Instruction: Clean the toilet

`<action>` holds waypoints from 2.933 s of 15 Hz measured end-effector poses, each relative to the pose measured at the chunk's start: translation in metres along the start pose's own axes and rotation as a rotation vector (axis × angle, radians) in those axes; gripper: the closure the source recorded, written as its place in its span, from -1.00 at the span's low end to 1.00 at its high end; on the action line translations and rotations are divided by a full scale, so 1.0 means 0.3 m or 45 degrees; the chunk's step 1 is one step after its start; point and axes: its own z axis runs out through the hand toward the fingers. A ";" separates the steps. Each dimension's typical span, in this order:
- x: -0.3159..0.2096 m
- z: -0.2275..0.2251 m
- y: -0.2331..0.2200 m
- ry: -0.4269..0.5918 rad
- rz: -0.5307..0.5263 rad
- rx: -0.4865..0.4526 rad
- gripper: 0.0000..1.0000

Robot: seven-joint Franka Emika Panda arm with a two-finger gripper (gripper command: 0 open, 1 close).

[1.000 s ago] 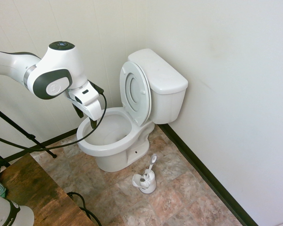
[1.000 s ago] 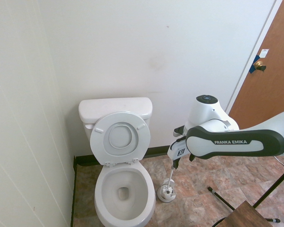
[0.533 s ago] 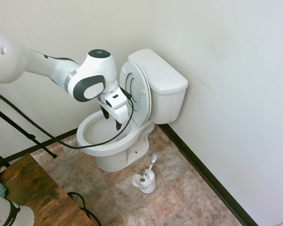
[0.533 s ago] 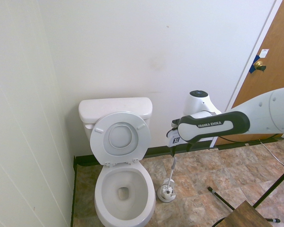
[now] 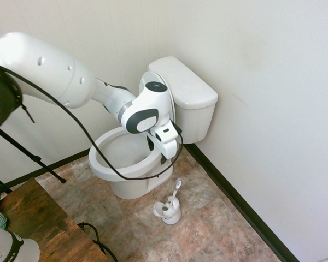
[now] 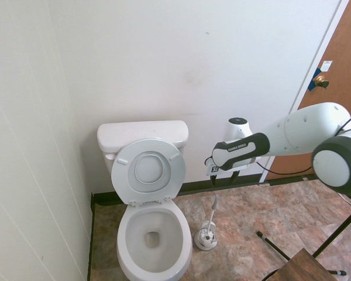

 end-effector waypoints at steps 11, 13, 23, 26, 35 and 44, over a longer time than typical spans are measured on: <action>0.267 0.445 -0.065 -0.115 0.097 -0.078 -1.00; 0.291 0.510 -0.082 -0.140 0.101 -0.096 -1.00; 0.372 0.792 -0.098 -0.232 0.134 -0.152 -1.00; 0.390 0.782 -0.120 -0.235 0.132 -0.145 1.00; 0.403 0.799 -0.143 -0.256 0.137 -0.133 1.00; 0.404 0.794 -0.148 -0.277 0.144 -0.120 1.00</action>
